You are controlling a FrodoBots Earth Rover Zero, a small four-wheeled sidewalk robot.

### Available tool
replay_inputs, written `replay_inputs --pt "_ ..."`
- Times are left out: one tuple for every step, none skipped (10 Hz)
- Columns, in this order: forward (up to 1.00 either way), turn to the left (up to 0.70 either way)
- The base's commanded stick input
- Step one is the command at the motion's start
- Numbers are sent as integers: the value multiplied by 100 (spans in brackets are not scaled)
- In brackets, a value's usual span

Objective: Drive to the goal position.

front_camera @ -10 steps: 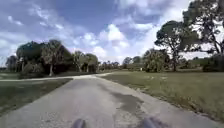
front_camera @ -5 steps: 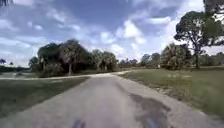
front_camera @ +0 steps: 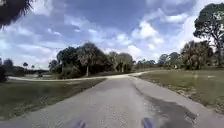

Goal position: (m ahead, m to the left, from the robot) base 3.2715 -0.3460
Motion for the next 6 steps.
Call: replay_inputs --pt "69 3" --pt "69 3" --pt "69 3" --pt "69 3" --pt "69 3" --pt "69 3"
